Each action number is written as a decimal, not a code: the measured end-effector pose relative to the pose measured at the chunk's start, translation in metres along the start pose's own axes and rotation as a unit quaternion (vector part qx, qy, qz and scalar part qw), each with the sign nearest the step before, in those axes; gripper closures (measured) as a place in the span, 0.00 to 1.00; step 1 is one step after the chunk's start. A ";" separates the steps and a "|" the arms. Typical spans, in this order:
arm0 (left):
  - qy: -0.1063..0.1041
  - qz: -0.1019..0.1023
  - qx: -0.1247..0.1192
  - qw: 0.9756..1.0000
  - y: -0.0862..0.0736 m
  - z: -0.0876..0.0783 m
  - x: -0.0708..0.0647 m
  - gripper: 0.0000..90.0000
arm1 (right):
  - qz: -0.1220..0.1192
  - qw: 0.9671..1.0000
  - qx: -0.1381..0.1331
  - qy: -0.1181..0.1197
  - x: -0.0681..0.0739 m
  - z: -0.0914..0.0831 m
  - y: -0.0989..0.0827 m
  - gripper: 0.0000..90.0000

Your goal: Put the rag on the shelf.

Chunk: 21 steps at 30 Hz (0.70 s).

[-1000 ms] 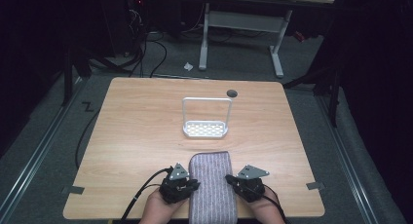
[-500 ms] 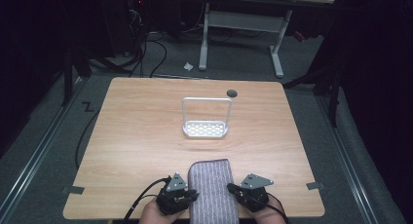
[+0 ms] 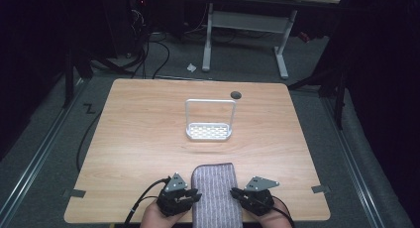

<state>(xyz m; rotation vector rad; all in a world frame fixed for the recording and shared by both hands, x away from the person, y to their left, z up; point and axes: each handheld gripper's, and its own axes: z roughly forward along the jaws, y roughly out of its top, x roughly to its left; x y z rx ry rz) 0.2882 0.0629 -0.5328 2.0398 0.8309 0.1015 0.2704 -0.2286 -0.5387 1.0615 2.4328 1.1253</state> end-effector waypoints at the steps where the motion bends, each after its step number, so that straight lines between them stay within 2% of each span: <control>1: 0.016 -0.004 -0.013 1.000 0.002 -0.001 0.003 0.78 | 0.000 1.000 0.000 0.000 0.000 0.000 0.000 0.92; 3: 0.035 -0.015 -0.033 0.999 0.007 0.001 0.009 0.74 | -0.002 1.000 0.000 0.001 0.000 0.000 0.000 0.92; 4: 0.055 -0.026 -0.044 0.997 0.011 0.004 0.015 0.72 | -0.003 1.000 0.000 0.001 0.000 0.000 0.000 0.92; 6: 0.068 -0.043 -0.051 0.995 0.015 0.009 0.021 0.64 | -0.002 1.000 0.000 0.004 -0.001 0.000 0.000 0.92; 8: 0.082 -0.059 -0.047 0.994 0.020 0.018 0.026 0.61 | -0.002 1.000 0.000 0.004 -0.001 0.000 0.000 0.92; 11: 0.086 -0.071 -0.032 0.993 0.027 0.033 0.030 0.57 | -0.001 1.000 -0.002 0.004 -0.001 0.000 -0.001 0.92; 15: 0.106 -0.059 -0.025 0.992 0.029 0.043 0.026 0.56 | -0.001 1.000 -0.002 0.002 0.000 0.000 -0.001 0.91; 21: 0.117 -0.041 -0.024 0.992 0.028 0.045 0.022 0.68 | 0.001 1.000 -0.003 0.006 0.001 -0.001 -0.001 0.86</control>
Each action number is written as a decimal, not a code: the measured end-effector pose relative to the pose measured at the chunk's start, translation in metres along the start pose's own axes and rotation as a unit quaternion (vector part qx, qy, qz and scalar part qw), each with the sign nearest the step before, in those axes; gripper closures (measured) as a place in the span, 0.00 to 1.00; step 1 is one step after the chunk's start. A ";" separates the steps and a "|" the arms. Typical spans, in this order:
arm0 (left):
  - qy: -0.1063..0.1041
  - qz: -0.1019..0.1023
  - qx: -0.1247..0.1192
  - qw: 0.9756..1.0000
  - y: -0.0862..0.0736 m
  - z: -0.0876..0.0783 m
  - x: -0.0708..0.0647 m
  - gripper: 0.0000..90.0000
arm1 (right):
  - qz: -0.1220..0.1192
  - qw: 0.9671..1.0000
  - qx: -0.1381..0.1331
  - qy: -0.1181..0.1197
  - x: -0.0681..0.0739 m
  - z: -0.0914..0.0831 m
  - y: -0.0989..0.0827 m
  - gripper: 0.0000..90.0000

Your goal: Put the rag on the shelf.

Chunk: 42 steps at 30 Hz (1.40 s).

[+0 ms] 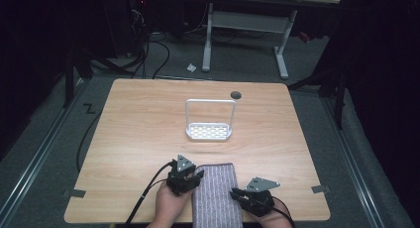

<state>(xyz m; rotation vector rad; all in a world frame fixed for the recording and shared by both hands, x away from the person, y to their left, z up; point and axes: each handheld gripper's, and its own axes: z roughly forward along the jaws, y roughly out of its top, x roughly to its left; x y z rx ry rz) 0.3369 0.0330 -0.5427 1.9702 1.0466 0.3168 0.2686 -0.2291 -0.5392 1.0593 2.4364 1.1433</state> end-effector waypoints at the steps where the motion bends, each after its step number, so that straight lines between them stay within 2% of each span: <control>1: 0.001 0.001 0.000 1.000 0.000 0.000 -0.001 0.68 | 0.004 1.000 0.002 0.004 0.000 0.000 0.001 0.83; 3: -0.004 -0.005 0.000 1.000 0.000 0.001 -0.001 0.71 | 0.003 1.000 -0.002 -0.002 0.002 -0.002 0.003 0.80; 6: -0.008 -0.017 0.001 1.000 -0.001 0.000 0.000 0.77 | 0.005 0.999 -0.033 -0.024 0.005 -0.006 0.009 0.75; 7: -0.009 -0.017 0.001 1.000 -0.001 0.000 0.000 0.80 | 0.005 0.998 -0.048 -0.047 0.006 -0.006 0.013 0.73; 10: -0.008 -0.013 0.002 1.000 -0.001 0.000 -0.001 0.82 | 0.023 0.996 -0.057 -0.072 0.000 0.000 0.022 0.70; 13: -0.012 -0.015 0.003 1.000 -0.001 0.001 0.000 0.85 | 0.021 0.992 -0.063 -0.108 -0.010 0.010 0.036 0.72; 18: -0.026 -0.020 0.006 0.999 -0.001 0.001 0.003 0.87 | 0.053 0.991 -0.050 -0.116 -0.028 0.030 0.049 0.70; 22: -0.025 -0.020 0.006 0.999 -0.001 0.001 0.002 0.87 | 0.054 0.990 -0.025 -0.126 -0.027 0.044 0.047 0.68; 26: -0.027 -0.019 0.006 0.999 -0.001 0.001 0.002 0.88 | 0.064 0.991 -0.015 -0.113 -0.027 0.046 0.043 0.71; 27: -0.028 -0.018 0.006 0.999 0.000 0.001 0.002 0.88 | 0.060 0.992 -0.018 -0.111 -0.025 0.046 0.041 0.77; 28: -0.027 -0.017 0.006 0.999 0.000 0.001 0.001 0.88 | 0.060 0.992 -0.018 -0.111 -0.025 0.046 0.041 0.77; 32: -0.029 -0.019 0.007 0.999 0.000 0.001 0.001 0.88 | 0.050 0.993 -0.018 -0.105 -0.021 0.045 0.041 0.91; 37: -0.029 -0.024 0.005 0.999 -0.001 0.000 0.002 0.89 | 0.047 0.992 -0.031 -0.115 -0.018 0.043 0.039 0.93; 39: -0.028 -0.021 -0.004 0.999 -0.002 -0.001 0.001 0.89 | 0.043 0.991 -0.041 -0.124 -0.015 0.041 0.039 0.93; 40: -0.026 -0.020 -0.010 0.999 -0.002 -0.003 0.001 0.89 | 0.038 0.989 -0.054 -0.135 -0.010 0.038 0.039 0.93; 42: -0.025 -0.019 -0.023 0.999 -0.004 -0.005 -0.001 0.89 | 0.036 0.988 -0.059 -0.140 -0.007 0.037 0.039 0.93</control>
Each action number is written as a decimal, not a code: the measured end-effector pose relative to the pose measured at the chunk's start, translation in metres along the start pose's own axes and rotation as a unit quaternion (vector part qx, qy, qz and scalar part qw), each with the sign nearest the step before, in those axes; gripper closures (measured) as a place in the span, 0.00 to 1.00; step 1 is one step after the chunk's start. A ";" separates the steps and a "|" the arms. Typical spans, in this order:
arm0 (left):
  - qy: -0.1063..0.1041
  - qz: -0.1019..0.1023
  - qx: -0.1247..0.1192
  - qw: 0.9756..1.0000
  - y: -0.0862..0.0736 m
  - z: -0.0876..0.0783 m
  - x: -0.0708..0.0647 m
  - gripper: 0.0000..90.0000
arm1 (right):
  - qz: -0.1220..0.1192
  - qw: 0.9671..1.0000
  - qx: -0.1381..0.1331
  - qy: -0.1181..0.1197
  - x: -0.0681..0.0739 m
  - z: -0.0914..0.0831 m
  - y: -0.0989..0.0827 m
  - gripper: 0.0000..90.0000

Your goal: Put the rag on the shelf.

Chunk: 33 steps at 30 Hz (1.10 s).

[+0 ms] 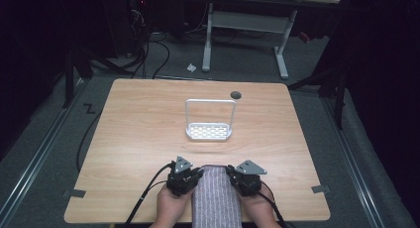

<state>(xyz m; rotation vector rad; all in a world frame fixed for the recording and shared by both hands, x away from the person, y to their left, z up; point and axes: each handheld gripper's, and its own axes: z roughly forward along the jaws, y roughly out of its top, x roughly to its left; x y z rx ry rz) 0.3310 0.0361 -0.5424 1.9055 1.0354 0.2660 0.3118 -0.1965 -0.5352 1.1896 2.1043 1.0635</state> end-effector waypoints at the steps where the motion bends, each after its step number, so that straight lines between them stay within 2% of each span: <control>1: 0.000 0.002 -0.008 1.000 -0.001 -0.001 -0.001 0.89 | -0.001 1.000 -0.007 -0.005 0.002 -0.002 0.000 0.93; 4: 0.007 0.016 -0.032 0.999 -0.004 -0.005 -0.007 0.89 | -0.010 1.000 -0.018 -0.003 0.006 -0.006 -0.001 0.93; 7: 0.012 0.019 -0.048 0.999 -0.006 -0.009 -0.011 0.89 | -0.011 0.999 -0.033 -0.004 0.007 -0.010 0.000 0.93; 8: 0.015 0.019 -0.055 0.998 -0.006 -0.011 -0.013 0.89 | -0.013 0.999 -0.047 -0.009 0.009 -0.014 0.000 0.93; 9: 0.017 0.020 -0.060 0.998 -0.006 -0.013 -0.015 0.89 | -0.013 0.999 -0.047 -0.009 0.009 -0.014 0.000 0.93; 11: 0.021 0.026 -0.073 0.997 -0.006 -0.016 -0.019 0.89 | -0.030 0.998 -0.061 -0.016 0.010 -0.017 0.001 0.93; 12: 0.023 0.030 -0.080 0.996 -0.006 -0.018 -0.021 0.89 | -0.034 0.996 -0.077 -0.019 0.010 -0.020 0.001 0.93; 13: 0.028 0.037 -0.086 0.995 -0.005 -0.019 -0.023 0.89 | -0.034 0.996 -0.077 -0.019 0.010 -0.020 0.001 0.93; 14: 0.033 0.046 -0.092 0.994 -0.006 -0.021 -0.024 0.89 | -0.031 0.995 -0.089 -0.020 0.010 -0.023 0.002 0.93; 16: 0.037 0.054 -0.097 0.993 -0.006 -0.022 -0.026 0.89 | -0.033 0.995 -0.095 -0.019 0.010 -0.024 0.003 0.93; 20: 0.034 0.051 -0.110 0.992 -0.002 -0.027 -0.028 0.89 | -0.033 0.994 -0.105 -0.012 0.011 -0.027 0.005 0.93; 22: 0.037 0.053 -0.119 0.991 0.001 -0.029 -0.029 0.89 | -0.039 0.993 -0.112 -0.019 0.011 -0.029 0.007 0.93; 24: 0.040 0.058 -0.119 0.990 0.005 -0.030 -0.028 0.89 | -0.026 0.992 -0.119 -0.018 0.010 -0.031 0.011 0.93; 26: 0.041 0.061 -0.121 0.990 0.010 -0.033 -0.027 0.89 | -0.032 0.991 -0.127 -0.023 0.011 -0.033 0.015 0.93; 27: 0.042 0.061 -0.125 0.989 0.013 -0.035 -0.027 0.89 | -0.042 0.989 -0.139 -0.031 0.013 -0.037 0.021 0.93; 29: 0.041 0.055 -0.138 0.988 0.019 -0.041 -0.029 0.89 | -0.045 0.988 -0.146 -0.033 0.013 -0.040 0.023 0.93; 30: 0.040 0.055 -0.143 0.987 0.021 -0.044 -0.030 0.89 | -0.046 0.986 -0.158 -0.035 0.013 -0.046 0.028 0.93; 31: 0.040 0.055 -0.150 0.986 0.023 -0.048 -0.031 0.89 | -0.046 0.986 -0.158 -0.035 0.013 -0.046 0.028 0.93; 33: 0.042 0.057 -0.164 0.984 0.028 -0.055 -0.034 0.89 | -0.047 0.983 -0.171 -0.036 0.014 -0.053 0.033 0.93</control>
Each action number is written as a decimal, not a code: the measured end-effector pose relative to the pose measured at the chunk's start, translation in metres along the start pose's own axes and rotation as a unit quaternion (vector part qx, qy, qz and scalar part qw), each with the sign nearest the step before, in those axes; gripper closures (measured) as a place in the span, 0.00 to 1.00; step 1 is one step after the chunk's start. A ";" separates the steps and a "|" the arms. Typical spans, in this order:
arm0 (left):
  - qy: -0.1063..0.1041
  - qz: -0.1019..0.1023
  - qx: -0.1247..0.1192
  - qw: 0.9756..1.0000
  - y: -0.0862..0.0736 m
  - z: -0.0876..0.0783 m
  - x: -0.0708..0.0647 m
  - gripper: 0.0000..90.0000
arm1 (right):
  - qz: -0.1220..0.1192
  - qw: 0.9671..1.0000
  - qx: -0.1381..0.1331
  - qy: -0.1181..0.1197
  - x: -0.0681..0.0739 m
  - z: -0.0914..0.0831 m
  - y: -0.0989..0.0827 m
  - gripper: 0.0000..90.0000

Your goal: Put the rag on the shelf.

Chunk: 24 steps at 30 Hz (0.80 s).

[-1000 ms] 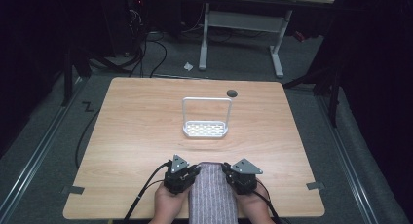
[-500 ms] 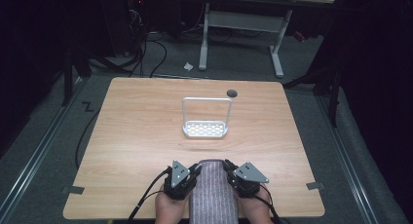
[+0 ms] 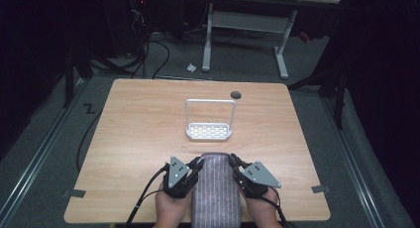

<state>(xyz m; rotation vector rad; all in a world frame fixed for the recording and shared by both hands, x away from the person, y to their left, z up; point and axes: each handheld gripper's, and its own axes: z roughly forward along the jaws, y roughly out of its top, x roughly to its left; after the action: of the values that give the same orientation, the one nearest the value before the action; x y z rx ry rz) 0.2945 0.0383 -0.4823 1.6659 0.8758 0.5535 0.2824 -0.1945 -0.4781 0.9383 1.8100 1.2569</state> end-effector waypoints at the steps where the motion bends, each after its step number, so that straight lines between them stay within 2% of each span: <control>1: 0.000 -0.001 -0.006 1.000 0.003 -0.002 0.000 0.89 | -0.001 1.000 -0.006 0.001 -0.001 -0.002 0.004 0.93; 7: -0.001 -0.004 -0.031 1.000 0.023 -0.006 0.002 0.90 | -0.003 0.999 -0.037 -0.003 -0.003 -0.010 0.029 0.93; 10: -0.003 0.003 -0.044 0.999 0.036 -0.008 0.002 0.90 | 0.000 0.998 -0.056 -0.008 -0.005 -0.012 0.041 0.93; 15: -0.010 0.017 -0.066 0.998 0.054 -0.010 0.001 0.89 | -0.002 0.997 -0.082 -0.017 -0.011 -0.016 0.057 0.93; 24: -0.012 0.024 -0.102 0.994 0.085 -0.009 0.005 0.89 | -0.003 0.993 -0.117 -0.026 -0.020 -0.018 0.085 0.93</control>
<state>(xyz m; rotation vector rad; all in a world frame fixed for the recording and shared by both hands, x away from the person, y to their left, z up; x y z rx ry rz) 0.3127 0.0391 -0.3990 1.5069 0.7378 0.6340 0.2898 -0.1977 -0.3890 0.8244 1.5840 1.3929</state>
